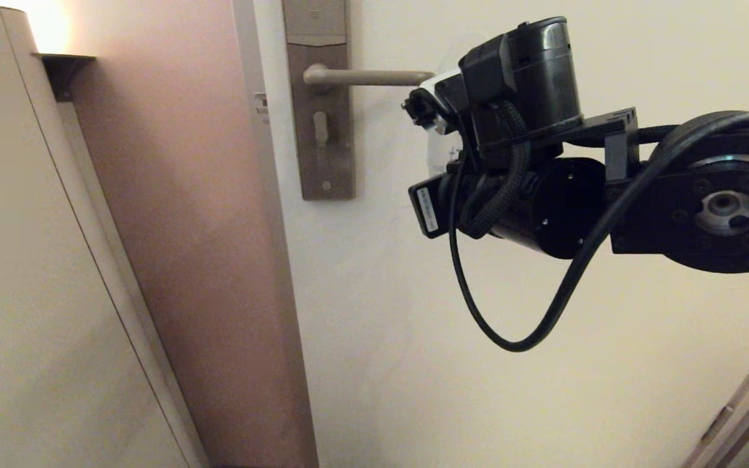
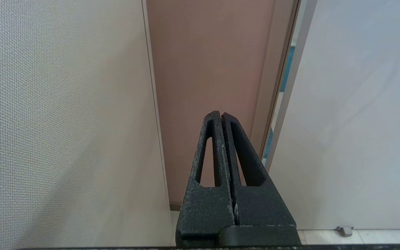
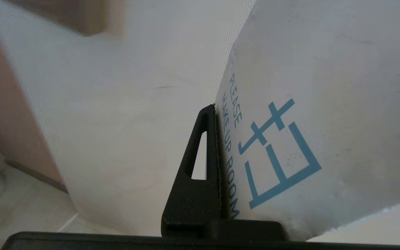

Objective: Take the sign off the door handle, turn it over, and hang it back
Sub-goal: Hang the sign back with the other side facing out

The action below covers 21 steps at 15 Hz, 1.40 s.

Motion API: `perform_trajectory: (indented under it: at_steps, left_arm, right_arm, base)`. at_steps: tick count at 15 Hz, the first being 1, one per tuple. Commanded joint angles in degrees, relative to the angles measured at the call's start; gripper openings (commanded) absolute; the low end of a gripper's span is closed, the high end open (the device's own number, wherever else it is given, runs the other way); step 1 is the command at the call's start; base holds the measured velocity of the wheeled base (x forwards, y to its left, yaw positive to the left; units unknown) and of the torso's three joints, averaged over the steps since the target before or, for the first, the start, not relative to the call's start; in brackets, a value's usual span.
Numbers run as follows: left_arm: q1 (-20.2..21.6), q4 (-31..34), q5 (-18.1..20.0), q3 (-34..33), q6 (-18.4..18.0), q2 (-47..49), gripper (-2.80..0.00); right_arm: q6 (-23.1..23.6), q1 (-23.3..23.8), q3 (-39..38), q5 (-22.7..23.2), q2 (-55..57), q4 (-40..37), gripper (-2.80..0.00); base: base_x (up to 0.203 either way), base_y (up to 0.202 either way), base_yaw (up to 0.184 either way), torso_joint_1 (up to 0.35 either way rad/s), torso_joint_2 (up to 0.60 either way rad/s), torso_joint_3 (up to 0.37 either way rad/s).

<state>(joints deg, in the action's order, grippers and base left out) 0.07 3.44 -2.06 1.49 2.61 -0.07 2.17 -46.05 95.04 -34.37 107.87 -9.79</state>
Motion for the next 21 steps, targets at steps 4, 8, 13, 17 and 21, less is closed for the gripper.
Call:
perform_trajectory:
  at_steps: [4, 8, 13, 17, 21]
  left_arm:
    - [0.0, 0.0, 0.0, -0.1, 0.0, 0.1, -2.8]
    - [0.0, 0.0, 0.0, -0.1, 0.0, 0.1, -2.8]
    - [0.0, 0.0, 0.0, -0.1, 0.0, 0.1, -2.8]
    - [0.0, 0.0, 0.0, -0.1, 0.0, 0.1, -2.8]
    - [0.0, 0.1, 0.0, -0.1, 0.0, 0.1, -2.8]
  right_arm:
    - [0.1, 2.4, 1.6, -0.1, 1.3, -0.2, -2.8]
    - [0.4, 2.5, 4.7, 0.0, 3.1, -1.8, -2.8]
    - [0.4, 0.5, 7.7, 0.0, 5.2, -2.0, -2.8]
    - [0.5, -0.6, 9.5, -0.1, 6.5, -2.1, -2.8]
    - [0.5, -3.3, 11.9, -0.2, 8.3, -2.1, -2.8]
  base:
    - [0.0, 0.0, 0.0, 0.0, 0.0, 0.0]
    - [0.0, 0.0, 0.0, 0.0, 0.0, 0.0]
    - [0.0, 0.0, 0.0, 0.0, 0.0, 0.0]
    - [0.0, 0.0, 0.0, 0.0, 0.0, 0.0]
    - [0.0, 0.0, 0.0, 0.0, 0.0, 0.0]
